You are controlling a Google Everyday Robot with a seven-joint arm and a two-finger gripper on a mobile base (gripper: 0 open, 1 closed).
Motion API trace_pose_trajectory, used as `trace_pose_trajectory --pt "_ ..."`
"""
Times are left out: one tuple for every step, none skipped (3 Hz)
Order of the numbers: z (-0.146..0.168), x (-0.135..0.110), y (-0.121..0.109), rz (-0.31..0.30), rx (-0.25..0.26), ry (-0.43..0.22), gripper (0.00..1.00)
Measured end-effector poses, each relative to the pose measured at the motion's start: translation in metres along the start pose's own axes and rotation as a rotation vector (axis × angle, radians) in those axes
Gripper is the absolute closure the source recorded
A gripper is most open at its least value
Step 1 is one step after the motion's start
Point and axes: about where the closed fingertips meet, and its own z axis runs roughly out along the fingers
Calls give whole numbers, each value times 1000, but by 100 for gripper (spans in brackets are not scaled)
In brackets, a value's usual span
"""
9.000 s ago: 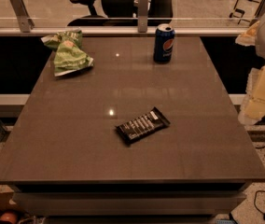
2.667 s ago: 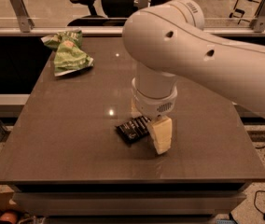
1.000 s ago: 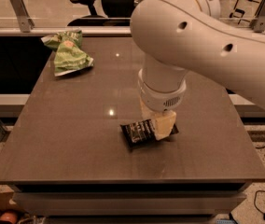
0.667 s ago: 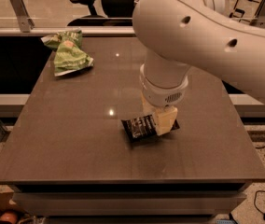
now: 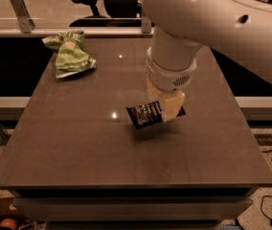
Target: Move rxbar chocolate near green jalapeno chip bag
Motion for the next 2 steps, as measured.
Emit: trace_pose_trajectory --pt "-14 9 -20 -13 27 -11 100" --pt "-24 17 -40 -13 54 -31 100"
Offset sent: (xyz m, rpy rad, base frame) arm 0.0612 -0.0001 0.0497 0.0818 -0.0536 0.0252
